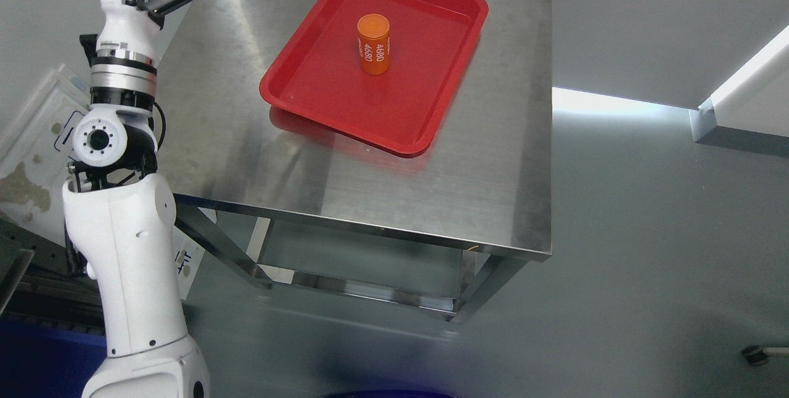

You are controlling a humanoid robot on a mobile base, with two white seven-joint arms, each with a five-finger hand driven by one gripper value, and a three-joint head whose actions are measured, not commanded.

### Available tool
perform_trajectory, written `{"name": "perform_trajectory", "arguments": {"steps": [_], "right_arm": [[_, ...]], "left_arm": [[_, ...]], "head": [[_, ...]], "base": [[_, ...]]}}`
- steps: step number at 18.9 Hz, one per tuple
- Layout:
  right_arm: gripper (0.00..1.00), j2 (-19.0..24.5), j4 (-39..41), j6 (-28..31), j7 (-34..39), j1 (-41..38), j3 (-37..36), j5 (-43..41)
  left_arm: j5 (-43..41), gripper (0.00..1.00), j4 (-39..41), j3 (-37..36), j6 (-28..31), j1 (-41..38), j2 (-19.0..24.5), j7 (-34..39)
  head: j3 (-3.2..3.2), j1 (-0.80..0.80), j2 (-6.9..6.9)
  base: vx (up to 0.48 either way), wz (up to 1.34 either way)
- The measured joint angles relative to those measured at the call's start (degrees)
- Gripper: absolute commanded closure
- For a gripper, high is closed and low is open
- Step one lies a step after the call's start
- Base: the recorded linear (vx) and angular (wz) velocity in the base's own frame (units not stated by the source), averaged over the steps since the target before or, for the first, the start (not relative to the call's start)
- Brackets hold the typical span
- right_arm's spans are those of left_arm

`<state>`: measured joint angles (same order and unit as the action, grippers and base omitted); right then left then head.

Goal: Grab orange capacitor from left shelf to right desk

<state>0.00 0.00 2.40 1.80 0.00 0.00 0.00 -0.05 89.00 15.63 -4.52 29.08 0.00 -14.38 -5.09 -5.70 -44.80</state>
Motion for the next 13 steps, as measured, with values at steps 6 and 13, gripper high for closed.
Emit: {"name": "perform_trajectory", "arguments": {"steps": [6,13], "right_arm": [[0.0,0.0,0.0,0.0,0.0,0.0,0.0,0.0],[0.0,0.0,0.0,0.0,0.0,0.0,0.0,0.0]], "left_arm": [[0.0,0.0,2.5,2.1,-2.2,-5.3,0.0,0.5],[-0.7,0.0,4.0,0.5,-4.4,-10.8,0.0,0.7]], "head": [[0.0,0.0,0.0],[0.0,0.0,0.0]], "base": [[0.0,0.0],[0.0,0.0]]}}
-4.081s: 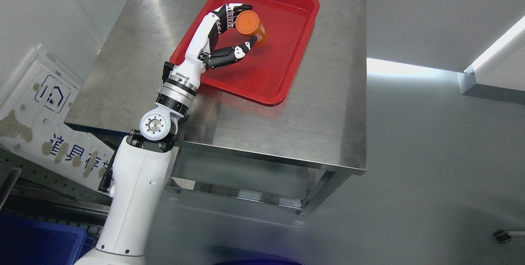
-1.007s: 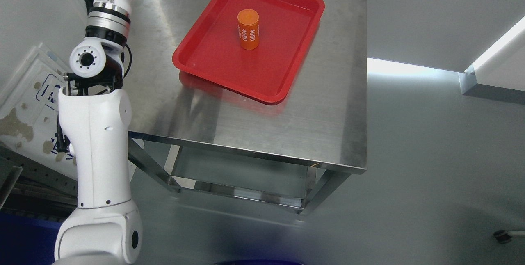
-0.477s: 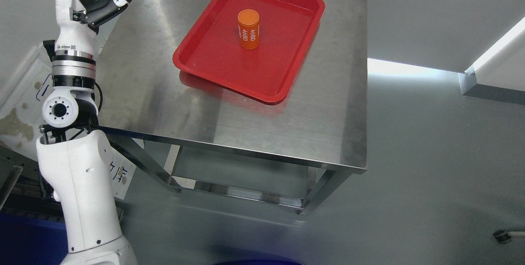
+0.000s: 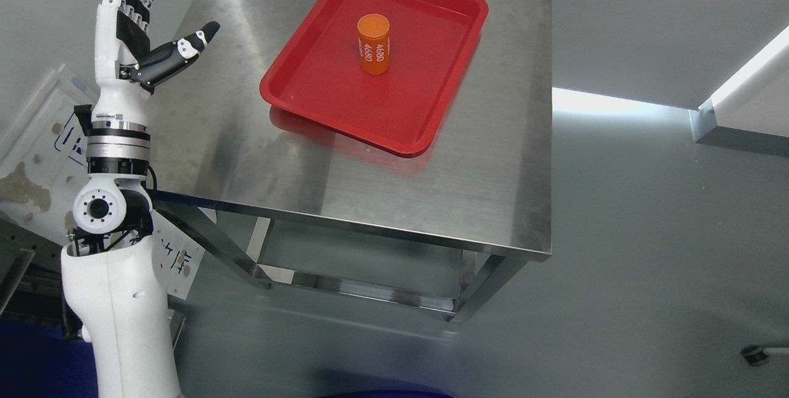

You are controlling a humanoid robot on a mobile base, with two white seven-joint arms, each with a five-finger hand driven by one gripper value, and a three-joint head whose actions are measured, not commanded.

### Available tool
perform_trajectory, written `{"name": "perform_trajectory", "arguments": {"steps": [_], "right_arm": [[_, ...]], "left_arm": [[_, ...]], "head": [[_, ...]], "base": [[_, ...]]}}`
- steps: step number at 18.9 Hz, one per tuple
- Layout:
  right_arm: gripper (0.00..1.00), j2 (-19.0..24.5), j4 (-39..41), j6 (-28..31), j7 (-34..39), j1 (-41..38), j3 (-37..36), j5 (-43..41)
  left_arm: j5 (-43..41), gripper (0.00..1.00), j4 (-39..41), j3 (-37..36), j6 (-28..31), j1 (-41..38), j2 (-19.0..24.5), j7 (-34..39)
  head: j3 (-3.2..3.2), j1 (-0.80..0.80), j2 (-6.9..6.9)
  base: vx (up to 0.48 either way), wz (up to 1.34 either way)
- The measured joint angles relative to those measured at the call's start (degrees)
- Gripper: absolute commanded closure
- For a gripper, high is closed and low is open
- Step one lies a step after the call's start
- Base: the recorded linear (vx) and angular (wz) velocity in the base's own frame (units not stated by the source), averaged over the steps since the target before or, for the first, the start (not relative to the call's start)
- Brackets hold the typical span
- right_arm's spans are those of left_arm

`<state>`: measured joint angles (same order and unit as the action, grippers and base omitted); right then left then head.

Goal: Grab orange capacitor from left shelf to right desk

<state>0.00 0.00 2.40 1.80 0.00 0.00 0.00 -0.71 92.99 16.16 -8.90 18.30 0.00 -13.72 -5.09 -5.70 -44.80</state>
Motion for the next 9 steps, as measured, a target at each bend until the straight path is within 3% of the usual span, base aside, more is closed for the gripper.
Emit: {"name": "perform_trajectory", "arguments": {"steps": [9], "right_arm": [[0.0,0.0,0.0,0.0,0.0,0.0,0.0,0.0]], "left_arm": [[-3.9,0.0,0.9,-3.4,0.4,-1.9,0.0,7.5]], "head": [[0.0,0.0,0.0]], "base": [[0.0,0.0]]}}
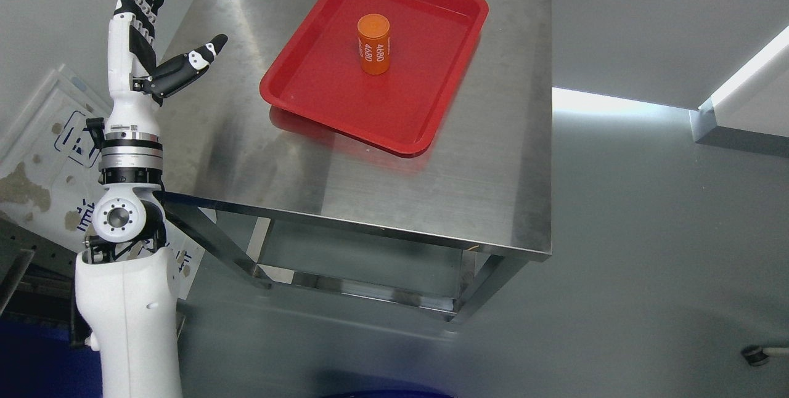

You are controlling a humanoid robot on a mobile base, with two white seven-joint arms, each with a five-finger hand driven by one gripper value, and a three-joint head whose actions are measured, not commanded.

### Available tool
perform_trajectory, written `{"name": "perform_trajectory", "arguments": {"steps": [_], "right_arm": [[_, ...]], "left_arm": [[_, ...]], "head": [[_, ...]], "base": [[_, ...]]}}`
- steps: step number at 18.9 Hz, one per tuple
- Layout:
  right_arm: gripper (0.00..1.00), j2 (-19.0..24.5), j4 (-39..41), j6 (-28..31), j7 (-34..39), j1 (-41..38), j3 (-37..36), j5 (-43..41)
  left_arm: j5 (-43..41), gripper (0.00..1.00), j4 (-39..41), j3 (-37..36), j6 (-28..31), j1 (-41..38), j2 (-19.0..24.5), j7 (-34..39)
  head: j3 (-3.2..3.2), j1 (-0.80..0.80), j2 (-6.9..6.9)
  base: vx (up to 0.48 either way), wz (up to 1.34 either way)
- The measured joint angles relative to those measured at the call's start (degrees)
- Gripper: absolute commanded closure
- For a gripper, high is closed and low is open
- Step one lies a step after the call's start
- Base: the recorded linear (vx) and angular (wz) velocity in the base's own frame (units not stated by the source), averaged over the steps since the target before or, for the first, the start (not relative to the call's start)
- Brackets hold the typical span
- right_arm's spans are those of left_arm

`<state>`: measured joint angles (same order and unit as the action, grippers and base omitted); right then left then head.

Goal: Grab orange capacitor from left shelf to right desk

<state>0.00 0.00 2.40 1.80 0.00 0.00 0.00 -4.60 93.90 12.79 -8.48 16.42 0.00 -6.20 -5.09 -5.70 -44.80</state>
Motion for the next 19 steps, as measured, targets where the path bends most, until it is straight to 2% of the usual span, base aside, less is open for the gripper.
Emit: {"name": "perform_trajectory", "arguments": {"steps": [19], "right_arm": [[0.0,0.0,0.0,0.0,0.0,0.0,0.0,0.0]], "left_arm": [[-0.9,0.0,0.6,-1.8,0.2,-3.4,0.0,-1.1]], "head": [[0.0,0.0,-0.01]], "base": [[0.0,0.0]]}}
